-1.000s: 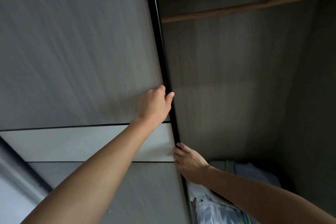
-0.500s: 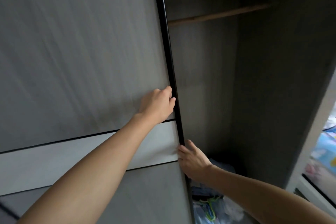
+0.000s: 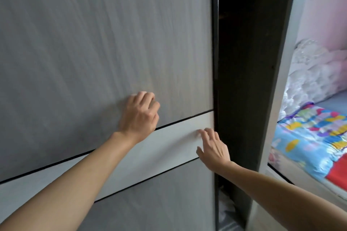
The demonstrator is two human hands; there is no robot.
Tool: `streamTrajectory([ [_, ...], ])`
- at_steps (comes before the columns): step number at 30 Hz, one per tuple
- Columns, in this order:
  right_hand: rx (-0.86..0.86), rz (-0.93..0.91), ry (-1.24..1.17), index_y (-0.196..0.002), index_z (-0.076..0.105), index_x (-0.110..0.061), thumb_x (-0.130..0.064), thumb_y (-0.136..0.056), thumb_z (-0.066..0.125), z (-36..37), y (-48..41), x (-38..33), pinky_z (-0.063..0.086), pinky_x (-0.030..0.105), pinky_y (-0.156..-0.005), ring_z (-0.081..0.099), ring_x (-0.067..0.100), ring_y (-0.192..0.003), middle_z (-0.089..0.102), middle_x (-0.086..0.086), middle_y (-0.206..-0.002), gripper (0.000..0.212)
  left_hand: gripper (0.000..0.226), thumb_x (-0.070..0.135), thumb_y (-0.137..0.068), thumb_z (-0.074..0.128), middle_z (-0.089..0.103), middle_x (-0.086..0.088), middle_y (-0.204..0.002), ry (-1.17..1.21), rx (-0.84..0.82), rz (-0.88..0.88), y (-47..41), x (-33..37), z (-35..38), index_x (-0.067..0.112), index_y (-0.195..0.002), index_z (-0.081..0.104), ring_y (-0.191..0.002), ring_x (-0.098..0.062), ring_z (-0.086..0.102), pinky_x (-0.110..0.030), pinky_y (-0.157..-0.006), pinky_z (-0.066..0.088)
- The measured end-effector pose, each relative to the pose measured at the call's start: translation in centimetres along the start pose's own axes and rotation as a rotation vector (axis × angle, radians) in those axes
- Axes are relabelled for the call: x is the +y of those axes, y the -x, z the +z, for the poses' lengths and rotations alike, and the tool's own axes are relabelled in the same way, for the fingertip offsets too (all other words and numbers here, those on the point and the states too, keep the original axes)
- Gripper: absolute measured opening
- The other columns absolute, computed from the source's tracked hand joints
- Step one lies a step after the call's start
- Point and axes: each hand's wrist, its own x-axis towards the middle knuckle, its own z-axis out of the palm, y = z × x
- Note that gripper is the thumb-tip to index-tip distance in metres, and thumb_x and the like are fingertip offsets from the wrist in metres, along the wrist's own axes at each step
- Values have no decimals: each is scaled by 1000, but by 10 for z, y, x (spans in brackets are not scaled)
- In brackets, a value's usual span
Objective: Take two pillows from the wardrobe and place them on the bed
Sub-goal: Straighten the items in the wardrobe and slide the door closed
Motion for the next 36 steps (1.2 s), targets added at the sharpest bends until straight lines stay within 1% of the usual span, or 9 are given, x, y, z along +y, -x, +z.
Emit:
streamTrajectory([
  [2,41,169,-100,-138,31,-22,-32,-83,60,1,-1,5,53,35,-65,44,23,-116,36,1,-136,63,14,11,-74,54,63,-15,-107,-9,24,82,7,-3,7,10,-85,62,-102,-33,50,-43,-83,36],
  [4,63,309,-189,-142,23,-23,-34,-86,58,5,-3,8,52,36,-70,43,22,-122,29,1,-145,67,23,10,-74,54,60,-19,-121,12,34,142,11,-6,14,10,-95,64,-115,-35,49,-46,-95,35],
  [6,69,435,-302,-147,16,-24,-41,-92,51,7,-11,8,49,40,-85,38,23,-132,20,1,-155,68,32,10,-74,56,53,-20,-134,27,25,171,13,-9,21,10,-105,64,-127,-35,44,-49,-107,30],
  [8,89,561,-444,-149,13,-23,-52,-94,42,6,-22,7,38,43,-102,29,23,-140,17,2,-158,68,39,13,-77,56,43,-18,-144,10,4,210,14,-12,28,11,-115,60,-136,-34,35,-50,-114,23],
  [11,132,672,-584,-151,12,-21,-60,-94,34,0,-38,9,21,42,-115,19,21,-144,18,4,-159,73,46,20,-86,53,31,-15,-152,-33,-18,298,8,-13,41,12,-131,49,-142,-32,24,-50,-118,14],
  [14,130,723,-628,-151,11,-20,-63,-93,32,-8,-47,23,16,39,-117,17,21,-145,16,4,-160,75,48,22,-89,51,29,-17,-153,-37,-19,339,-9,-1,53,10,-135,45,-142,-32,24,-49,-118,10],
  [19,121,763,-635,-152,8,-20,-66,-91,33,-15,-57,51,18,39,-118,19,23,-144,14,5,-160,81,49,22,-89,53,29,-19,-152,-45,-16,344,-31,24,68,9,-135,45,-141,-33,26,-50,-118,8],
  [24,112,782,-585,-151,5,-24,-71,-88,32,-14,-64,72,22,40,-114,26,28,-142,12,3,-160,84,46,21,-90,52,29,-19,-152,-48,9,343,-44,37,80,8,-134,45,-141,-34,25,-50,-118,7],
  [36,47,799,-663,-151,0,-18,-64,-91,39,-35,-77,118,18,39,-117,20,31,-143,9,6,-161,85,48,20,-88,56,30,-18,-152,-52,8,339,-61,58,90,10,-134,47,-141,-32,26,-50,-118,6],
])
